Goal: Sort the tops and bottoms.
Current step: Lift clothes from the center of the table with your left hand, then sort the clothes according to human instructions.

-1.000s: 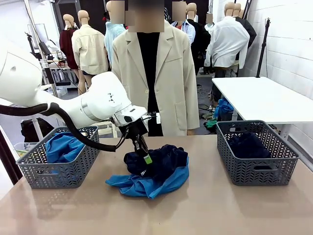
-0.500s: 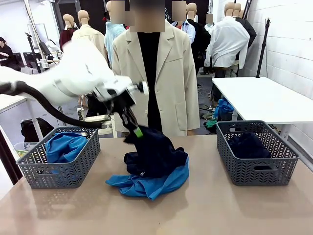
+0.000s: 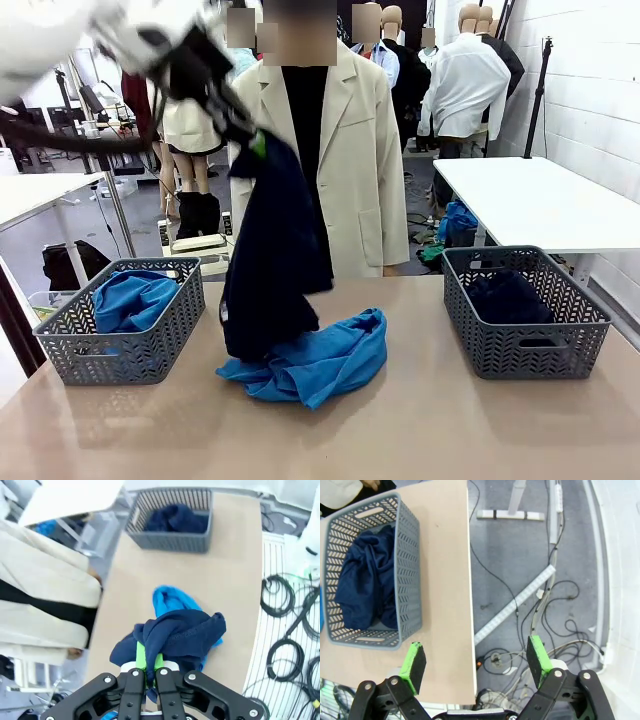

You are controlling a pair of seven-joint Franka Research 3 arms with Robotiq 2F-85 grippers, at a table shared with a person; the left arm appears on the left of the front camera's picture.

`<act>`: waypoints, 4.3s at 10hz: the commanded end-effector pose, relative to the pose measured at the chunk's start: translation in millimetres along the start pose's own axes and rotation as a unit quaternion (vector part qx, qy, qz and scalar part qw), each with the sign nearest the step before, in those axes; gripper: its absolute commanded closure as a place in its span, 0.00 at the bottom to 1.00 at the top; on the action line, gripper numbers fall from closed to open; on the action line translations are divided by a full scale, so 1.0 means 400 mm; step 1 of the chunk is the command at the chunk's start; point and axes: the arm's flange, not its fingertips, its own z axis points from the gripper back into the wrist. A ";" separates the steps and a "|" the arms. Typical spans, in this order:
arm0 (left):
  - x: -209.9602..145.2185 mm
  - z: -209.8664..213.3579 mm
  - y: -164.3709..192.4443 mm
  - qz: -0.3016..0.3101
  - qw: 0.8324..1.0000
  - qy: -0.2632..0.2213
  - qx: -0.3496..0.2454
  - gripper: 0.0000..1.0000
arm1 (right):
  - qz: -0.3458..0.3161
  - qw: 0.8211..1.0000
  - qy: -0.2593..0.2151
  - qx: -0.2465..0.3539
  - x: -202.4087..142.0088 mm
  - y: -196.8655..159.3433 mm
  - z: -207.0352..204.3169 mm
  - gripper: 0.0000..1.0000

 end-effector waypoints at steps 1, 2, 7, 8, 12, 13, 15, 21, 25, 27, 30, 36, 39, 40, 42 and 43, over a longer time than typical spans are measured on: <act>0.124 0.113 0.016 0.021 0.998 -0.038 0.045 1.00 | -0.003 1.000 0.008 -0.005 -0.003 0.006 0.001 0.00; 0.187 0.195 0.015 0.039 0.993 -0.072 0.088 1.00 | -0.003 1.000 0.008 -0.005 -0.003 0.006 0.001 0.00; 0.289 0.411 -0.031 0.101 0.979 -0.125 0.122 1.00 | -0.003 1.000 0.008 -0.005 -0.003 0.006 0.001 0.00; 0.287 0.429 -0.029 0.090 0.977 -0.133 0.137 1.00 | -0.003 1.000 0.008 -0.005 -0.003 0.006 0.001 0.00; 0.287 0.429 -0.029 0.090 0.977 -0.133 0.137 1.00 | -0.003 1.000 0.008 -0.005 -0.003 0.006 0.001 0.00; 0.287 0.429 -0.029 0.090 0.977 -0.133 0.137 1.00 | -0.003 1.000 0.008 -0.005 -0.003 0.006 0.001 0.00; 0.287 0.429 -0.029 0.090 0.977 -0.133 0.137 1.00 | -0.003 1.000 0.008 -0.005 -0.003 0.006 0.001 0.00; 0.287 0.429 -0.029 0.090 0.977 -0.133 0.137 1.00 | -0.003 1.000 0.008 -0.005 -0.003 0.006 0.001 0.00; 0.287 0.429 -0.029 0.090 0.977 -0.133 0.137 1.00 | -0.003 1.000 0.008 -0.005 -0.003 0.006 0.001 0.00; 0.287 0.429 -0.029 0.090 0.977 -0.133 0.137 1.00 | -0.003 1.000 0.008 -0.005 -0.003 0.006 0.001 0.00; 0.291 0.421 -0.029 0.096 0.978 -0.131 0.128 1.00 | -0.003 1.000 0.008 -0.005 -0.003 0.006 0.001 0.00; 0.731 0.154 0.217 0.112 0.972 -0.191 0.080 1.00 | -0.003 1.000 0.008 -0.005 -0.003 0.006 0.001 0.00; 0.886 -0.041 0.284 0.110 0.970 -0.204 0.075 1.00 | -0.003 1.000 0.008 -0.005 -0.003 0.006 0.001 0.00; 0.911 -0.118 0.303 0.112 0.969 -0.208 0.071 1.00 | -0.003 1.000 0.008 -0.005 -0.003 0.006 0.001 0.00; 0.927 -0.287 0.310 0.128 0.963 -0.239 0.003 1.00 | -0.003 1.000 0.008 -0.005 -0.003 0.006 0.001 0.00; 0.695 -0.186 0.139 0.108 0.971 -0.208 0.053 1.00 | -0.003 1.000 0.008 -0.005 -0.003 0.006 0.001 0.00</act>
